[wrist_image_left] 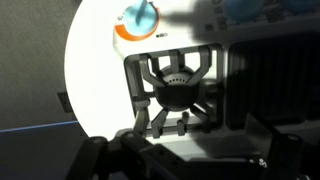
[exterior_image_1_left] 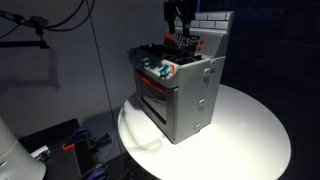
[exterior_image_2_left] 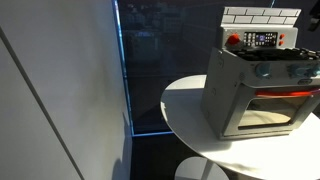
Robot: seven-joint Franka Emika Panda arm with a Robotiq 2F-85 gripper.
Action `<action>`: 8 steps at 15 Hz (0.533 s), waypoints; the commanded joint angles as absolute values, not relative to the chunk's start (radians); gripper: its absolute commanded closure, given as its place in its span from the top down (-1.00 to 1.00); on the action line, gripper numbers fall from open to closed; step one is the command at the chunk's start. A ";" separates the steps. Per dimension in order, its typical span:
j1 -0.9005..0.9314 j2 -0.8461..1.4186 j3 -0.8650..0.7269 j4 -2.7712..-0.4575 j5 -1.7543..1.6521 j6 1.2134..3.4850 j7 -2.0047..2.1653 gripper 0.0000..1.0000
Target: Press the top right orange button on the stove
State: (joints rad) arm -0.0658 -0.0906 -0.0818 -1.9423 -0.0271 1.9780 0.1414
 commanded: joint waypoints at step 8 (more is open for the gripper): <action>-0.082 -0.195 -0.095 -1.940 0.013 1.735 0.048 1.00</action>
State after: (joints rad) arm -0.0780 -0.1977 -0.0989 -1.9434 0.0123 1.7366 0.0493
